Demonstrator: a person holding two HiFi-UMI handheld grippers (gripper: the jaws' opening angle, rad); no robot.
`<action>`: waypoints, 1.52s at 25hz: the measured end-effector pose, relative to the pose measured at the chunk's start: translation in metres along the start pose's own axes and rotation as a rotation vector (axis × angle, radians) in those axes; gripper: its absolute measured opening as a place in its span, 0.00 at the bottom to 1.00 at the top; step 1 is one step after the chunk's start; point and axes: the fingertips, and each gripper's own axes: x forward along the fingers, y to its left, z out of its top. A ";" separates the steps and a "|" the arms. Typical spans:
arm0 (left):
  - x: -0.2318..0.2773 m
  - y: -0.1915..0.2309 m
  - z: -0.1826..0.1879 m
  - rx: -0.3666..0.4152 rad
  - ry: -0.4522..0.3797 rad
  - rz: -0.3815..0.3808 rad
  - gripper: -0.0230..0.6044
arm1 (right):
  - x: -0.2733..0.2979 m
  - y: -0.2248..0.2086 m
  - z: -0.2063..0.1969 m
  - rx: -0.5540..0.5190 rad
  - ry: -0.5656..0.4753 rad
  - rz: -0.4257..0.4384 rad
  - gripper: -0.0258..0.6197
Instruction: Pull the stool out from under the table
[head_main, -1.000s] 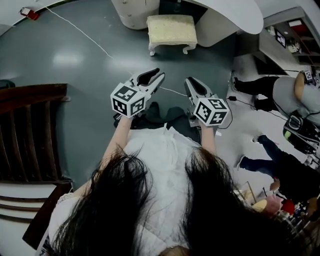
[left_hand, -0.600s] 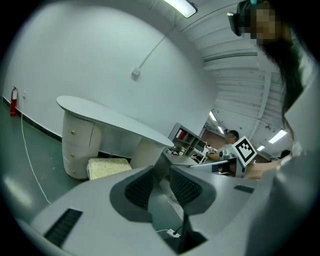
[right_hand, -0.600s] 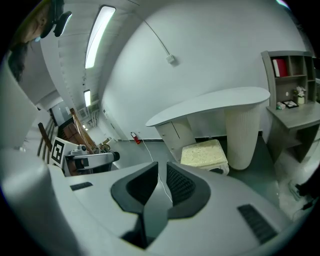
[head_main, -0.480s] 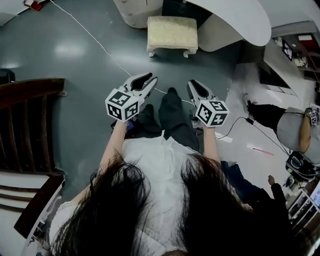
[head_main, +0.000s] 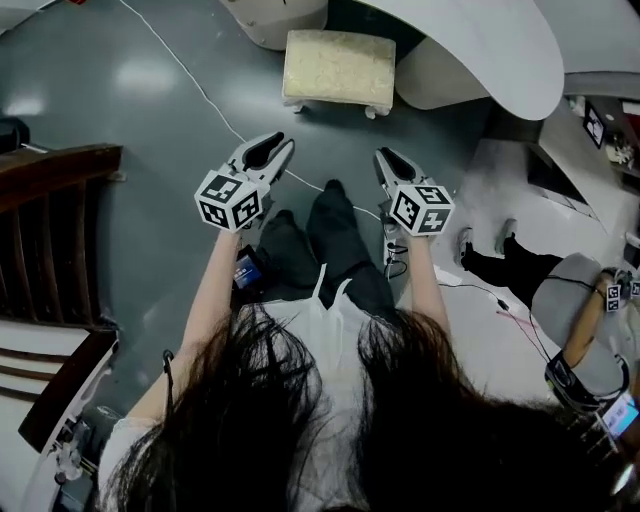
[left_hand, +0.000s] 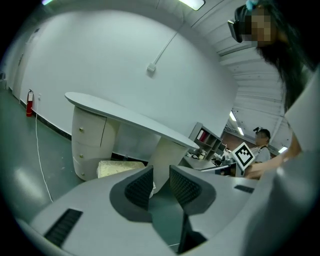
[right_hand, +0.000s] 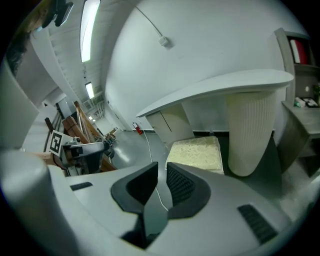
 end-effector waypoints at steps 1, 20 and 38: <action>0.008 0.007 -0.004 -0.001 -0.001 0.014 0.21 | 0.009 -0.008 -0.003 -0.001 0.014 0.013 0.14; 0.119 0.168 -0.104 -0.075 0.192 0.001 0.21 | 0.156 -0.132 -0.057 0.131 0.143 -0.040 0.14; 0.198 0.272 -0.161 -0.317 0.340 -0.012 0.55 | 0.241 -0.247 -0.067 0.247 0.231 -0.170 0.45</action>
